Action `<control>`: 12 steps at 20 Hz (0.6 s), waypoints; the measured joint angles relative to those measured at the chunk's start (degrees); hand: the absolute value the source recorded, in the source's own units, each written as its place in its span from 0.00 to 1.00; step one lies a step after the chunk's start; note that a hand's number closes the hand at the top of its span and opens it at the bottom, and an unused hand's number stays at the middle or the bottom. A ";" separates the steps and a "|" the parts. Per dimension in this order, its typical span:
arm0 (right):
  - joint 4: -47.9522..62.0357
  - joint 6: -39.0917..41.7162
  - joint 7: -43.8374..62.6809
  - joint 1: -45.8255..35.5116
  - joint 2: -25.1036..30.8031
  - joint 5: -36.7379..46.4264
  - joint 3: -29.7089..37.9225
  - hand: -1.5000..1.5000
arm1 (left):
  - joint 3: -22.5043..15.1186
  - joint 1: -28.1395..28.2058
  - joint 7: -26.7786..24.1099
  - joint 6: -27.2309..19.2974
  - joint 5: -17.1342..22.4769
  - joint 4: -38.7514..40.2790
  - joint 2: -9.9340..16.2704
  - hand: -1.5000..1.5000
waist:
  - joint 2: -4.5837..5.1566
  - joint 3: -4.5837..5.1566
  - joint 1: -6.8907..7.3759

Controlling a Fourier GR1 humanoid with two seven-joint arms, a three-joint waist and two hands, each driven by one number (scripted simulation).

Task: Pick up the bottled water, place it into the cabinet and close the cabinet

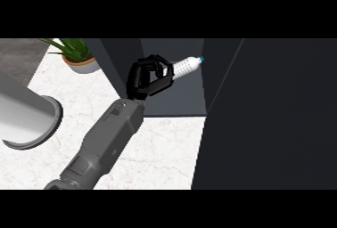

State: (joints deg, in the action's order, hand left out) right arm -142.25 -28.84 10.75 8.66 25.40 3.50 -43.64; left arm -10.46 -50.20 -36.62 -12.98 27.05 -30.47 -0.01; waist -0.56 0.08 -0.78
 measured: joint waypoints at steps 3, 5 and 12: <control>-0.10 -0.86 -0.56 0.70 0.55 0.30 -0.47 0.00 | -2.15 4.35 2.56 1.71 1.65 -7.01 0.12 1.00 | -0.16 -0.03 0.53; -0.23 -1.15 -0.45 0.85 1.28 0.40 -0.22 0.00 | -3.64 8.24 3.51 1.51 1.73 -12.44 -0.03 1.00 | -0.25 -0.04 1.01; -0.37 -1.36 -0.87 0.76 3.64 0.52 -0.55 0.00 | -8.57 25.45 6.90 1.75 2.15 -33.59 2.33 1.00 | -0.47 -0.07 2.14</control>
State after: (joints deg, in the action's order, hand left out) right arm -142.62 -30.21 9.88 9.42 29.05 4.02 -44.18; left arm -19.02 -24.75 -29.73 -11.23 29.20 -64.07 2.32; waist -1.03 0.01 1.36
